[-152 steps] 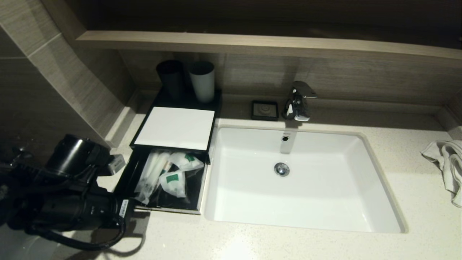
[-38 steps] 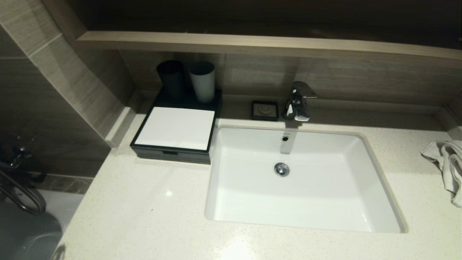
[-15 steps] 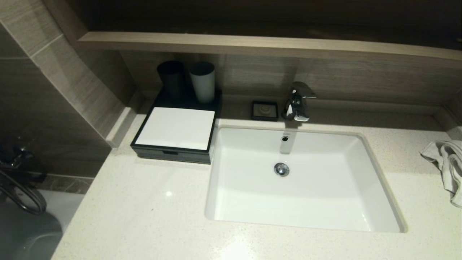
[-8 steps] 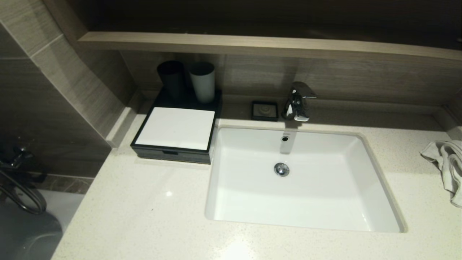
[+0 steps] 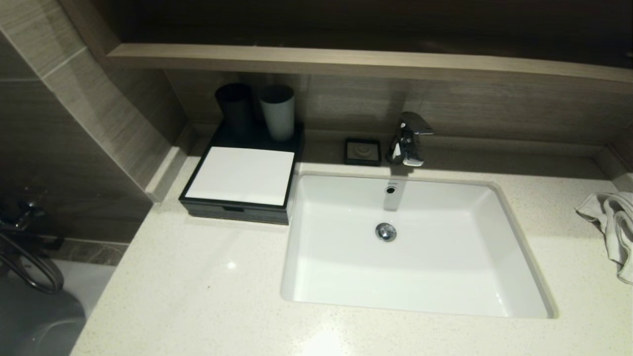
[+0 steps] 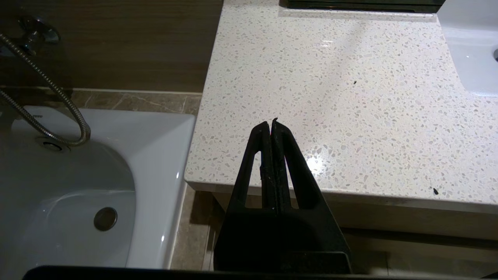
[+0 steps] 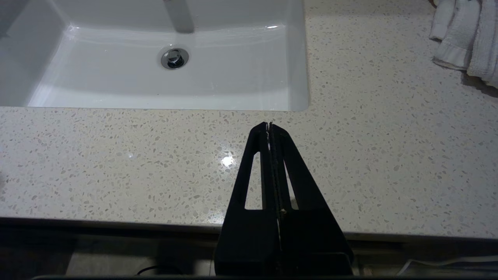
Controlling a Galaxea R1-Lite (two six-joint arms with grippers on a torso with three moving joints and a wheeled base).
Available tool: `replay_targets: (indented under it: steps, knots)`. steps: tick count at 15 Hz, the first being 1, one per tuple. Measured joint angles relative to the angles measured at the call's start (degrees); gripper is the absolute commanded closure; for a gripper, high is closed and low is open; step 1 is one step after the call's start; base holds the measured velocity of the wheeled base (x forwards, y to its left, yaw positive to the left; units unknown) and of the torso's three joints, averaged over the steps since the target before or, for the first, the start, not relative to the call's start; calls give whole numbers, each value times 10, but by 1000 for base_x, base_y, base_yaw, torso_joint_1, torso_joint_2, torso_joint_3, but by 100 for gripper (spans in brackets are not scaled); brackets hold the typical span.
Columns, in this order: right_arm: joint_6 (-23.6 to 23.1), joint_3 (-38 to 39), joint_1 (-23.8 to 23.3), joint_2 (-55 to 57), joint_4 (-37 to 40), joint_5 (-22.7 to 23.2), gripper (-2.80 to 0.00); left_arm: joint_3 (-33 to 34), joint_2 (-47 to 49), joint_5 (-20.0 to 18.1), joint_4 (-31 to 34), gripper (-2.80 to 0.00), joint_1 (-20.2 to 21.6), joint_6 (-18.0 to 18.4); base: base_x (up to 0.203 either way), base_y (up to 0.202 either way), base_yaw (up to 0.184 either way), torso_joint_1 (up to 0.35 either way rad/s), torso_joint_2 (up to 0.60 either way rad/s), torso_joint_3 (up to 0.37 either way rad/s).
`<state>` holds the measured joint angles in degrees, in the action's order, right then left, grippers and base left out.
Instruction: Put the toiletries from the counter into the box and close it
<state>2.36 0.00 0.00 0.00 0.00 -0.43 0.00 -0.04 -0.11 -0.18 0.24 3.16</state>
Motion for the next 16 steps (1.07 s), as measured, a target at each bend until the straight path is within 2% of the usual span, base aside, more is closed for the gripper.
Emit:
replay_targets:
  steps: [16]
  knots:
    - [-1,0,0,0,0,0,0,0,0,2,0,0,0,-6,0,0,0,0,0,0]
